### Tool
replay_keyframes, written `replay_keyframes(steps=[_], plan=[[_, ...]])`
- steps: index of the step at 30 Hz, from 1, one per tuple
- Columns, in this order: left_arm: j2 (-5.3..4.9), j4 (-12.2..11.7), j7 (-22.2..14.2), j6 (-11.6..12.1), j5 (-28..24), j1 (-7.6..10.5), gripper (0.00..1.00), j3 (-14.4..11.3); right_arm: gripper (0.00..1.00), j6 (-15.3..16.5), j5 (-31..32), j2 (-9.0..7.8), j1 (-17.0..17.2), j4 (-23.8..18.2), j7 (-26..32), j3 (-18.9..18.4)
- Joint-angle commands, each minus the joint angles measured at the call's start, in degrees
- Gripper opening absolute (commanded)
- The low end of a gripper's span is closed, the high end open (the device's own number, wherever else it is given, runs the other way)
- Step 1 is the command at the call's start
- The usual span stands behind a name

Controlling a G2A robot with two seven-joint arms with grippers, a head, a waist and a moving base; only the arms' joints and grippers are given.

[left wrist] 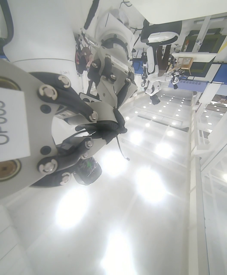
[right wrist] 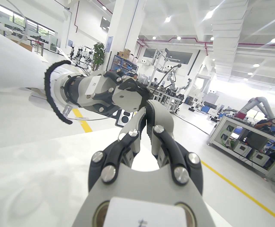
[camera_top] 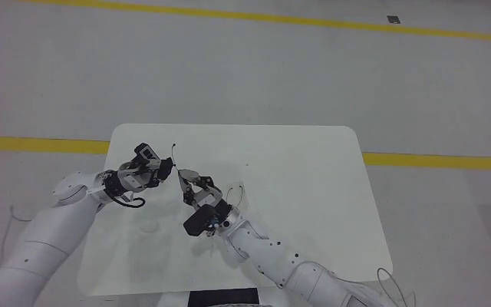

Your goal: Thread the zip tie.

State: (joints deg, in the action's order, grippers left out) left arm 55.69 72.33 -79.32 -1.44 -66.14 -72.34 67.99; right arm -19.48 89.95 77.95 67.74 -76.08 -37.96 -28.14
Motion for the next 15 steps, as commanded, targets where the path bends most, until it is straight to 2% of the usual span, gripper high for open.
replay_keyframes(steps=[1, 15], plan=[[0.0, 0.0, 0.0, 0.0, 0.0, 0.0, 0.0, 0.0, 0.0, 0.0, 0.0, -0.02, 0.15, 0.05, 0.08, -0.16], [0.0, 0.0, 0.0, 0.0, 0.0, 0.0, 0.0, 0.0, 0.0, 0.0, 0.0, -0.31, 1.31, 0.92, 0.84, -1.53]])
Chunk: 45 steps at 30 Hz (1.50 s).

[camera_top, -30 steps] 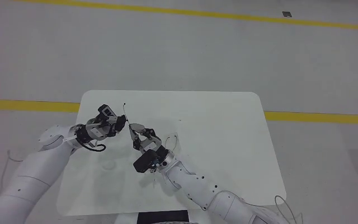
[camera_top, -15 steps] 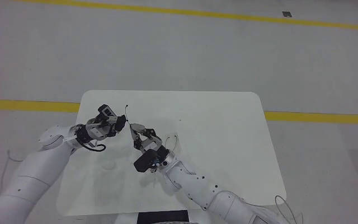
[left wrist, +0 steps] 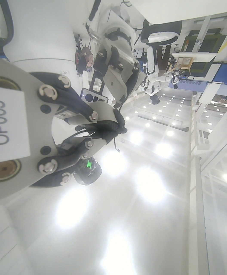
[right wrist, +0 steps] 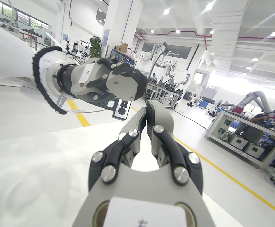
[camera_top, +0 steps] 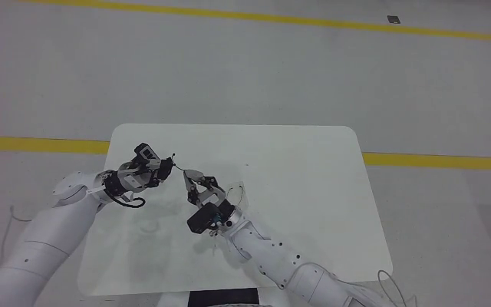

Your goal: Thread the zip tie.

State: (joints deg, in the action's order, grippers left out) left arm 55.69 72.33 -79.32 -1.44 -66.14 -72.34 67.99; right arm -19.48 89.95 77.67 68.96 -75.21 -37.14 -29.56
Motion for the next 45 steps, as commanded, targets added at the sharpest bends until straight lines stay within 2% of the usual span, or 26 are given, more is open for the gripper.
replay_keyframes(steps=[1, 13, 45], plan=[[0.0, 0.0, 0.0, 0.0, 0.0, 0.0, 0.0, 0.0, 0.0, 0.0, 0.0, -0.06, 0.21, 0.12, 0.06, -0.25], [0.0, 0.0, 0.0, 0.0, 0.0, 0.0, 0.0, 0.0, 0.0, 0.0, 0.0, -0.29, 1.46, 0.83, 0.28, -1.38], [0.0, 0.0, 0.0, 0.0, 0.0, 0.0, 0.0, 0.0, 0.0, 0.0, 0.0, 0.46, 1.95, 3.56, 0.51, -2.82]])
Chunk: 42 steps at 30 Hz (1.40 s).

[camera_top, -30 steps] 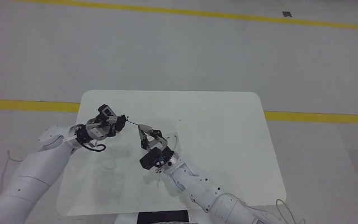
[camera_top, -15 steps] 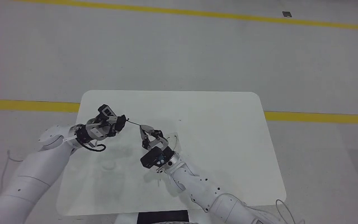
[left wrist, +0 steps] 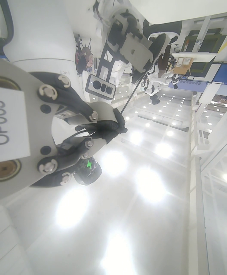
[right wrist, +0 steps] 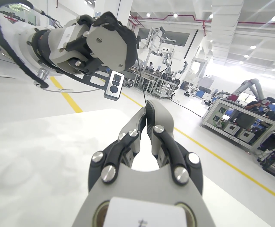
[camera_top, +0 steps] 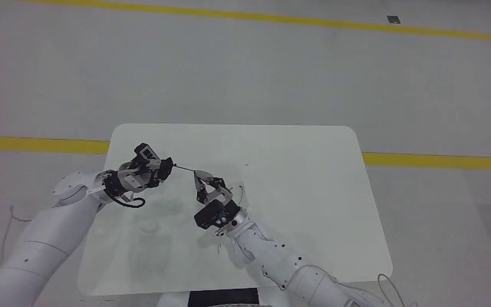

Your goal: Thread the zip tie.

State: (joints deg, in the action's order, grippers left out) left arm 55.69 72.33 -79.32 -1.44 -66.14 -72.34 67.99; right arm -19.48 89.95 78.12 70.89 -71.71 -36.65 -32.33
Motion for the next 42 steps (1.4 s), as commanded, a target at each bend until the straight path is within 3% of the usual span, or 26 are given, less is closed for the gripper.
replay_keyframes(steps=[1, 15, 26, 27, 28, 30, 40, 42], plan=[[0.0, 0.0, 0.0, 0.0, 0.0, 0.0, 0.0, 0.0, 0.0, 0.0, 0.0, 0.04, 0.06, 0.16, 0.03, -0.12], [0.0, 0.0, 0.0, 0.0, 0.0, 0.0, 0.0, 0.0, 0.0, 0.04, -0.83, 0.62, 1.13, 0.83, 0.0, -1.05], [0.0, 0.0, 0.0, 0.0, 0.0, 0.0, 0.0, 0.0, 0.0, 8.84, -17.28, 2.16, 2.23, 7.3, -6.39, -6.37], [0.0, 0.0, 0.0, 0.0, 0.0, 0.0, 0.0, 0.0, 0.36, 9.8, -18.27, 2.33, 2.21, 7.86, -6.98, -6.55], [0.0, 0.0, 0.0, 0.0, 0.0, 0.0, 0.0, 0.0, 1.0, 11.3, -19.2, 2.56, 2.12, 8.42, -8.18, -6.63], [0.0, 0.0, 0.0, 0.0, 0.0, 0.0, 0.0, 0.0, 1.0, 12.5, -19.77, 2.77, 1.98, 9.15, -9.23, -6.69], [0.0, 0.0, 0.0, 0.0, 0.0, 0.0, 0.0, 0.0, 1.0, 12.5, -19.77, 2.77, 1.98, 9.15, -9.23, -6.69], [0.0, 0.0, 0.0, 0.0, 0.0, 0.0, 0.0, 0.0, 1.0, 13.02, -19.82, 2.63, 2.39, 7.16, -8.79, -7.42]])
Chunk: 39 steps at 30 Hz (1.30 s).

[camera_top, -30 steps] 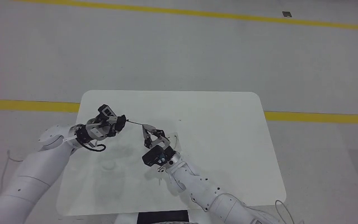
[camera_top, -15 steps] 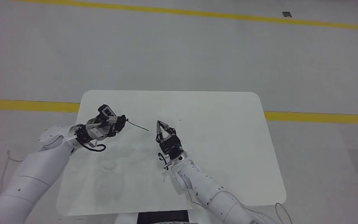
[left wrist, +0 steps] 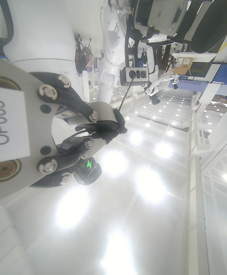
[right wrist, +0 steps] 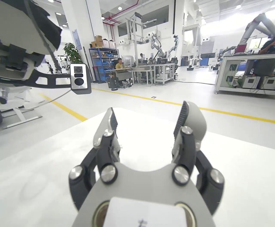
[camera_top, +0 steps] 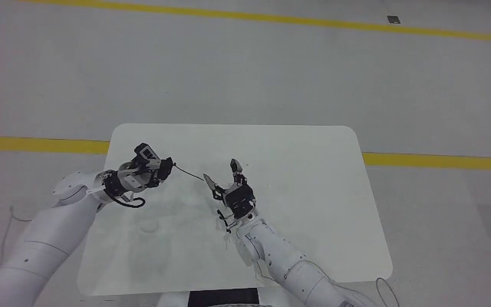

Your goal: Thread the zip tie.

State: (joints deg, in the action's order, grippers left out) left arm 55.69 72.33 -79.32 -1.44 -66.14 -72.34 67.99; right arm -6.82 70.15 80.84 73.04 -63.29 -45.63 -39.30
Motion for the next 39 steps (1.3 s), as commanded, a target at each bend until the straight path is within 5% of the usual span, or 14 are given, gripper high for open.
replay_keyframes(steps=[1, 20, 26, 39], plan=[[0.0, 0.0, 0.0, 0.0, 0.0, 0.0, 0.0, 0.0, 1.0, 0.68, 0.09, -0.28, 0.64, -2.21, 0.35, -1.01], [0.0, 0.0, 0.0, 0.0, 0.0, 0.0, 0.0, 0.0, 1.0, 19.66, -8.06, -5.13, 12.33, -24.1, 7.03, -17.16], [0.0, 0.0, 0.0, 0.0, 0.0, 0.0, 0.0, 0.0, 1.0, 22.65, -12.32, -5.1, 13.45, -27.09, 8.02, -18.21], [0.0, 0.0, 0.0, 0.0, 0.0, 0.0, 0.0, 0.0, 1.0, 22.75, -12.54, -5.08, 13.44, -27.08, 8.05, -18.16]])
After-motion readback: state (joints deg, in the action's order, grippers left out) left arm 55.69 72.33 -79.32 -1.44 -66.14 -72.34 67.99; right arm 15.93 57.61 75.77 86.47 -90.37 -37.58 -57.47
